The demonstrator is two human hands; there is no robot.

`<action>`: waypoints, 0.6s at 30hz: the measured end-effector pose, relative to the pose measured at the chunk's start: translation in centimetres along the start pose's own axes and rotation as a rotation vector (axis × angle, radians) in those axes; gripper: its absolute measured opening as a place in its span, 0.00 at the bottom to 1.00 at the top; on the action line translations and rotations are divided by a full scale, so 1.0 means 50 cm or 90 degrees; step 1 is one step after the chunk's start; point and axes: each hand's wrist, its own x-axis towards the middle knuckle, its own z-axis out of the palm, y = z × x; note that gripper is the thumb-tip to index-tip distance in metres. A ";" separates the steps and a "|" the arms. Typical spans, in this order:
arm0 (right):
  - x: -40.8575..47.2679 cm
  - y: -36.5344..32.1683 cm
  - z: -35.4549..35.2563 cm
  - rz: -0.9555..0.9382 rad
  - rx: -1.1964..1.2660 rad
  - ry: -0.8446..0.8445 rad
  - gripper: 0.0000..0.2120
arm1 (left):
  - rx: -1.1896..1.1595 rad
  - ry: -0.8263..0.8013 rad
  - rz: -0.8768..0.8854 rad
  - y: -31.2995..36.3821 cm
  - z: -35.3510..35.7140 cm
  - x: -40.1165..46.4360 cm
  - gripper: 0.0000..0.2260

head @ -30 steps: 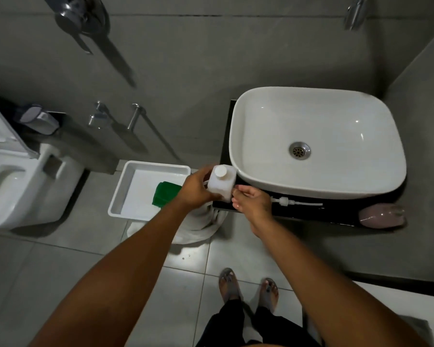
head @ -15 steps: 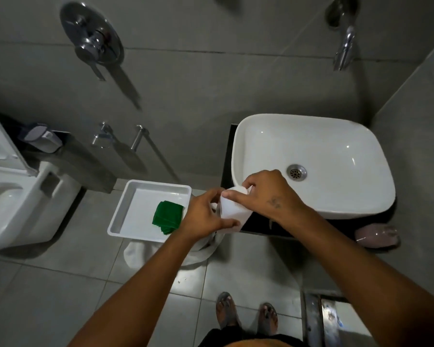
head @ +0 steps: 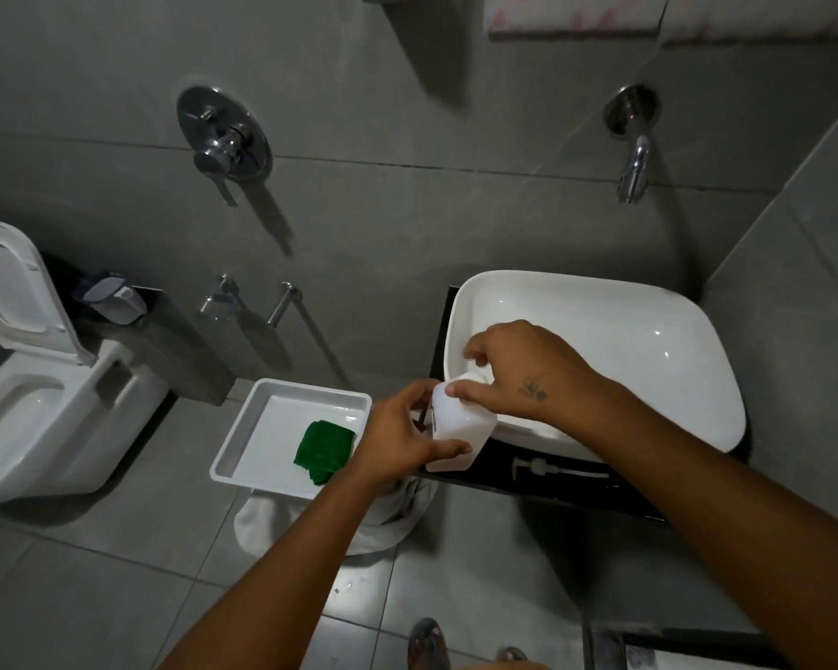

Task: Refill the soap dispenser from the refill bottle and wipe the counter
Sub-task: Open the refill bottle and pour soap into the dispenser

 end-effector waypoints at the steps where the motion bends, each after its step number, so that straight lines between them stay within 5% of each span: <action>1: 0.000 0.002 -0.001 0.013 -0.006 -0.026 0.18 | 0.002 0.002 0.003 0.003 0.001 -0.001 0.34; 4: -0.010 0.001 -0.004 -0.050 0.050 -0.107 0.18 | 0.000 0.019 0.002 0.006 0.005 -0.005 0.33; 7: -0.011 0.008 -0.010 -0.011 0.055 -0.048 0.22 | -0.010 0.025 -0.007 0.010 0.007 -0.007 0.33; 10: -0.006 0.015 -0.010 -0.042 0.047 -0.110 0.15 | 0.012 0.019 -0.001 0.012 0.011 -0.008 0.35; 14: -0.007 0.018 -0.011 -0.044 0.062 -0.075 0.24 | 0.010 0.027 -0.001 0.014 0.012 -0.007 0.35; 18: 0.002 0.016 -0.016 -0.080 0.014 -0.154 0.16 | 0.031 0.018 0.012 0.015 0.015 -0.008 0.35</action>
